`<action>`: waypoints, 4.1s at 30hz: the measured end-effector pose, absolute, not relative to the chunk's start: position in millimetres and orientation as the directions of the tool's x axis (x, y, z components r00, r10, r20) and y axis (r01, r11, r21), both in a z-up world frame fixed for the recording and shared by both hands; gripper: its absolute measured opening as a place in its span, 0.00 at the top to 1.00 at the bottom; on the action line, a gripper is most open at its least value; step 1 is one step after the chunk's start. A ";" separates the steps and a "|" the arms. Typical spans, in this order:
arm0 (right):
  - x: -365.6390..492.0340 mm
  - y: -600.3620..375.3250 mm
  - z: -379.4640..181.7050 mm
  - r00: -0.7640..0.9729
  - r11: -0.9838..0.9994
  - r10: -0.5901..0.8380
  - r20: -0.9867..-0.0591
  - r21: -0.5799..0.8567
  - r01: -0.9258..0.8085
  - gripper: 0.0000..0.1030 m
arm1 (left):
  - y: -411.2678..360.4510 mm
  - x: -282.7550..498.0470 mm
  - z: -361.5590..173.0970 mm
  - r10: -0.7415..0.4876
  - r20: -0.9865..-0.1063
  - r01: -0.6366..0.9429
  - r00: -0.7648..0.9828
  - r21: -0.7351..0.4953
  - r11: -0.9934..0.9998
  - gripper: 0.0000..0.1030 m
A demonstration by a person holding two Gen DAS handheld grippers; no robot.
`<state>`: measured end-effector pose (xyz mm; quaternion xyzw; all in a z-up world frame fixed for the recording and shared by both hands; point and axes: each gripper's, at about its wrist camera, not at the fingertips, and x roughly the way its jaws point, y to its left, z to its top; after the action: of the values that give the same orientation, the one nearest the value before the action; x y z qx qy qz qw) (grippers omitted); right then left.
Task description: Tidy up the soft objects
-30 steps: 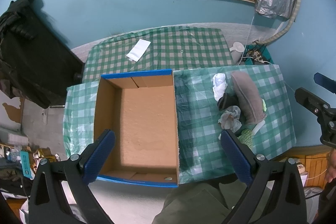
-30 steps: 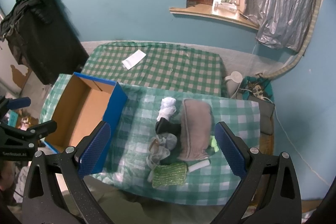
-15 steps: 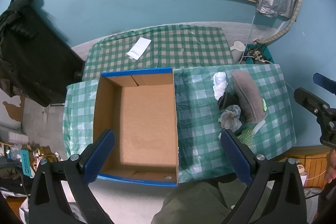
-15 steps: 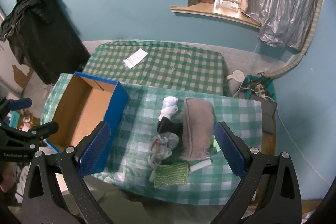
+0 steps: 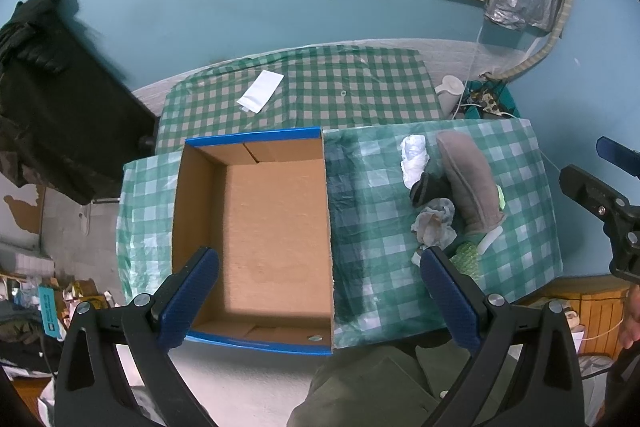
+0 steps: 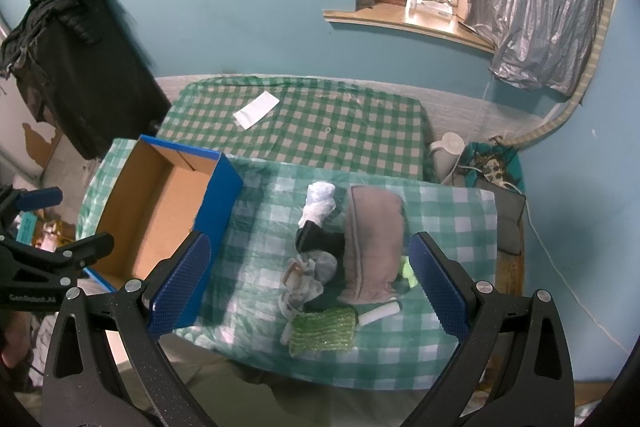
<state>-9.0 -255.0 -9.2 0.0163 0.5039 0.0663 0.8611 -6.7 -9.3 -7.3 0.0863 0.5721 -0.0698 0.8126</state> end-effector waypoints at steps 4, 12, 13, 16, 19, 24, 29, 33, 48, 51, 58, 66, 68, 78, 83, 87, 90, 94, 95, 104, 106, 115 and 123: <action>-10.8 -258.1 -9.5 0.484 0.991 0.130 -0.866 0.095 -0.096 0.04 | -13.1 -7.4 -7.7 -0.014 -0.943 0.214 0.334 0.061 0.975 0.02; -9.5 -258.5 -8.1 0.482 0.991 0.131 -0.866 0.096 -0.098 0.04 | -17.0 -6.1 -7.5 -0.015 -0.944 0.214 0.329 0.060 0.975 0.02; -9.5 -258.5 -8.3 0.481 0.991 0.131 -0.867 0.096 -0.098 0.04 | -17.4 -6.8 -7.9 -0.013 -0.944 0.213 0.329 0.060 0.975 0.02; -10.4 -259.9 -7.6 0.481 0.991 0.132 -0.867 0.097 -0.097 0.04 | -18.5 -6.4 -8.0 -0.016 -0.945 0.214 0.327 0.057 0.975 0.02; -12.0 -260.8 -8.2 0.481 0.991 0.131 -0.867 0.095 -0.098 0.04 | -20.0 -7.4 -8.5 -0.014 -0.945 0.215 0.327 0.060 0.975 0.02; -9.4 -259.6 -6.9 0.480 0.991 0.130 -0.868 0.095 -0.096 0.04 | -18.0 -4.3 -7.5 -0.017 -0.945 0.216 0.326 0.057 0.975 0.02; -12.4 -265.4 -7.9 0.478 0.991 0.130 -0.869 0.097 -0.093 0.04 | -23.7 -1.9 -9.2 -0.016 -0.948 0.220 0.319 0.057 0.974 0.02; -14.1 -275.0 -7.2 0.478 0.992 0.123 -0.869 0.095 -0.084 0.04 | -30.2 1.4 -12.7 -0.019 -0.952 0.224 0.304 0.052 0.973 0.02; -18.8 -327.4 -22.3 0.428 0.995 0.092 -0.899 0.102 0.000 0.04 | -63.7 8.9 -34.0 -0.044 -0.968 0.274 0.247 0.027 0.961 0.02; -20.7 -339.1 -29.4 0.415 0.994 0.086 -0.906 0.105 0.023 0.04 | -73.0 9.5 -40.0 -0.030 -0.970 0.288 0.243 0.043 0.957 0.02; -24.5 -362.4 -52.6 0.379 0.993 0.065 -0.923 0.098 0.070 0.04 | -90.6 16.0 -58.2 -0.030 -0.979 0.314 0.203 0.036 0.949 0.02; -26.3 -368.6 -98.1 0.311 0.987 0.090 -0.946 0.125 0.097 0.04 | -107.9 24.2 -84.1 0.002 -0.984 0.355 0.177 0.065 0.933 0.02; -26.6 -367.7 -113.4 0.281 0.987 0.085 -0.956 0.119 0.104 0.04 | -112.5 24.5 -91.3 0.011 -0.985 0.370 0.172 0.075 0.926 0.02; -24.9 -368.7 -172.5 0.198 0.988 0.037 -0.980 0.065 0.138 0.04 | -122.2 30.3 -136.3 0.024 -0.994 0.401 0.109 0.066 0.914 0.02; -23.5 -367.6 -193.8 0.164 0.987 0.038 -0.986 0.062 0.147 0.05 | -127.1 30.1 -152.9 0.031 -0.996 0.413 0.089 0.065 0.908 0.02; -22.8 -364.6 -207.1 0.143 0.989 0.030 -0.989 0.050 0.137 0.05 | -129.3 30.8 -162.6 0.029 -0.997 0.417 0.074 0.057 0.907 0.02; -22.8 -364.2 -215.6 0.122 0.989 0.033 -0.992 0.050 0.137 0.05 | -132.2 32.0 -172.1 0.028 -0.998 0.422 0.061 0.051 0.905 0.02; -20.5 -361.6 -230.2 0.098 0.990 0.025 -0.995 0.038 0.136 0.05 | -135.5 33.8 -184.4 0.028 -0.999 0.420 0.035 0.040 0.907 0.02; -20.2 -361.2 -233.0 0.092 0.990 0.022 -0.995 0.034 0.136 0.05 | -135.7 34.1 -187.1 0.023 -0.999 0.417 0.028 0.032 0.908 0.02; -13.3 -361.3 -259.8 0.031 0.988 0.024 -0.999 0.029 0.149 0.13 | -141.8 33.0 -208.0 0.016 -0.999 0.413 -0.028 0.003 0.911 0.02; -13.4 -364.1 -262.8 0.026 0.986 0.030 -0.999 0.034 0.164 0.14 | -143.4 33.7 -211.2 0.019 -0.999 0.410 -0.033 0.004 0.912 0.02; -3.4 -374.2 -268.0 0.032 0.982 0.038 -0.999 0.043 0.184 0.20 | -152.7 33.3 -216.6 0.013 -0.998 0.412 -0.053 -0.011 0.911 0.02; 12.9 -369.4 -271.8 0.024 0.985 0.045 -0.999 0.048 0.166 0.38 | -157.1 38.5 -227.1 -0.006 -0.997 0.373 -0.081 -0.036 0.927 0.02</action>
<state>12.9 -369.4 -271.8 0.0754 0.6974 -0.0425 0.7115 38.5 -157.1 -227.1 0.1274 0.7214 -0.1424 0.6656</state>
